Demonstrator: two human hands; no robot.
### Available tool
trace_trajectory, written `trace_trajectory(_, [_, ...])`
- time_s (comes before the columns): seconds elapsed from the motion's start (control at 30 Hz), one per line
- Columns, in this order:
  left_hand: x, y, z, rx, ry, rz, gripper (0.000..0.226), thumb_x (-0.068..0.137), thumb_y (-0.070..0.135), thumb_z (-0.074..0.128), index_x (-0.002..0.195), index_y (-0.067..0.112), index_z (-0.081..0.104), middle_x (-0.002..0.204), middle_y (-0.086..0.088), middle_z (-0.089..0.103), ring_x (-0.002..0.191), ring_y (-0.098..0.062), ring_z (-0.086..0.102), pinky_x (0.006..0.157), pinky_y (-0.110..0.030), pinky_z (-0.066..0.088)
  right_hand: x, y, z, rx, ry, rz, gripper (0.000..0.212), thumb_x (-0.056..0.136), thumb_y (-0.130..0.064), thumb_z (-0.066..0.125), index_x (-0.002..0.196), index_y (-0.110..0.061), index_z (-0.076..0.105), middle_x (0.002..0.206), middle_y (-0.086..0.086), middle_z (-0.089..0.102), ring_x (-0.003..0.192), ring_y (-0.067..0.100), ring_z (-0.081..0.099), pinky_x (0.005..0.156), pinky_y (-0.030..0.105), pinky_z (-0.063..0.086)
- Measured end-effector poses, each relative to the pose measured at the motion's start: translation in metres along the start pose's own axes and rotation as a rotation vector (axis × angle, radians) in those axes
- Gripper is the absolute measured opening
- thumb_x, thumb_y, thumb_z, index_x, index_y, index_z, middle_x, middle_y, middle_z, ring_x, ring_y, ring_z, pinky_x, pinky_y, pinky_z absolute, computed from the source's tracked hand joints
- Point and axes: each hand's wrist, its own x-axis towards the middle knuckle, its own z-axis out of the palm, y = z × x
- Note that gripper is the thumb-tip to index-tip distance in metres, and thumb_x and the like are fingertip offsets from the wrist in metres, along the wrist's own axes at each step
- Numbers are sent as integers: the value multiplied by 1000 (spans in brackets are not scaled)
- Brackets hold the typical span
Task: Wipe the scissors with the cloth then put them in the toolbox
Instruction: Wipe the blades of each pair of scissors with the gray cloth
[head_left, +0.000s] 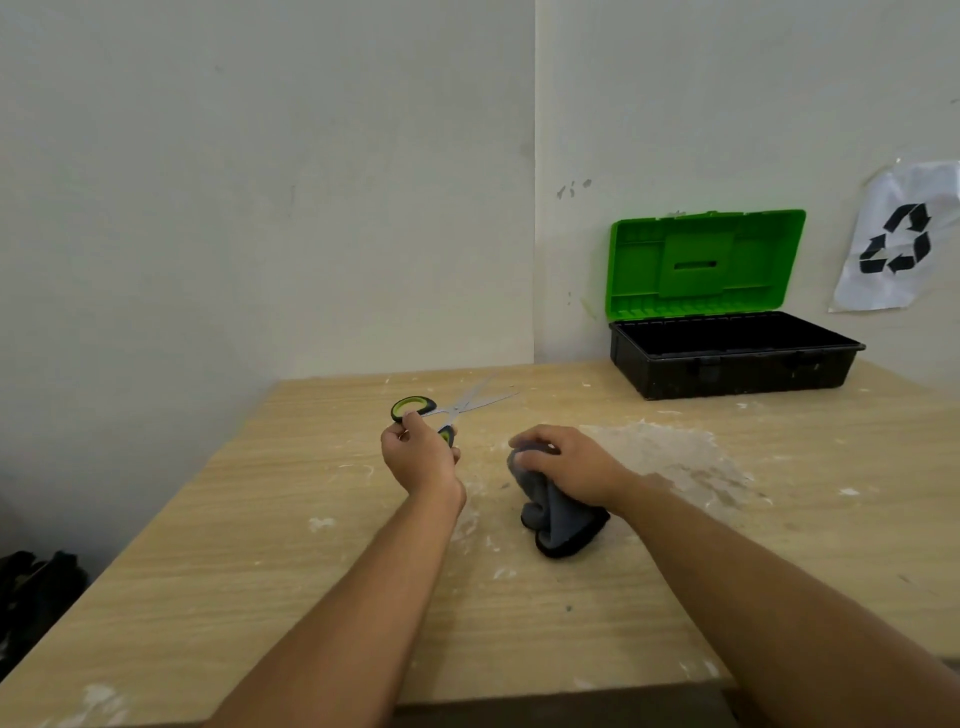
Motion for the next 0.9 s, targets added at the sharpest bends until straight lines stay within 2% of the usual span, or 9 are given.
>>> trace_trajectory(0.07, [-5, -2, 6, 19, -4, 7, 13, 98, 28, 43, 88, 25, 49, 86, -3, 57, 68, -23, 65, 41, -25, 40, 3, -10, 8, -51, 137, -78, 25, 95, -39, 61, 113, -26, 71, 108, -13, 68, 96, 2, 61, 78, 18, 47])
trace_trajectory(0.13, [-12, -5, 12, 17, -3, 5, 13, 98, 28, 41, 88, 25, 48, 87, -3, 58, 68, -23, 65, 46, -28, 45, 6, -22, 13, -11, 247, -67, 28, 95, -44, 58, 100, -22, 75, 97, -9, 72, 88, 7, 65, 75, 23, 51])
trace_trajectory(0.2, [-17, -7, 17, 2, -7, 8, 13, 98, 26, 40, 88, 23, 48, 85, -3, 57, 69, -23, 63, 53, -31, 47, 9, -33, 16, 36, 243, 1, 36, 94, -48, 56, 88, -20, 77, 84, -5, 74, 79, 12, 68, 69, 27, 53])
trace_trajectory(0.27, [-22, -8, 22, 9, -14, 18, 14, 98, 25, 40, 87, 21, 48, 82, -2, 54, 69, -23, 58, 57, -32, 44, 9, -41, 19, 23, 213, 30, 36, 94, -50, 58, 83, -21, 77, 77, -9, 74, 72, 8, 69, 61, 21, 50])
trace_trajectory(0.37, [-30, -10, 28, -53, -47, 0, 12, 96, 20, 39, 87, 17, 47, 77, -1, 48, 65, -23, 53, 56, -33, 42, 9, -45, 24, -13, 230, 22, 28, 92, -39, 65, 79, -19, 79, 73, -10, 75, 64, 4, 66, 55, 17, 47])
trace_trajectory(0.5, [-38, -12, 32, -87, -133, -50, 8, 91, 18, 42, 86, 14, 47, 74, -1, 48, 64, -24, 47, 54, -34, 42, 7, -43, 24, 179, 299, 77, 17, 88, -23, 71, 74, -20, 79, 70, -8, 75, 62, 3, 67, 59, 23, 55])
trace_trajectory(0.63, [-29, -10, 24, -10, -248, -32, 15, 95, 22, 48, 87, 13, 58, 76, -1, 59, 67, -18, 61, 59, -32, 47, 5, -37, 6, 240, 352, 148, 18, 90, -23, 71, 74, -18, 78, 63, -8, 70, 49, 0, 56, 47, 17, 42])
trace_trajectory(0.73, [-17, -7, 17, 132, -391, -36, 23, 100, 24, 51, 87, 10, 65, 78, -4, 64, 61, -16, 60, 54, -27, 47, 5, -28, -11, 348, 352, 221, 16, 92, -16, 69, 80, -9, 76, 63, 6, 67, 49, 9, 53, 47, 21, 44])
trace_trajectory(0.9, [-15, -3, 16, 156, -578, -121, 23, 97, 20, 64, 86, 1, 72, 65, -5, 68, 56, -12, 64, 57, -21, 56, 5, -20, -23, 374, 408, 253, 16, 91, -12, 70, 80, -3, 75, 52, 3, 63, 40, 7, 51, 44, 18, 47])
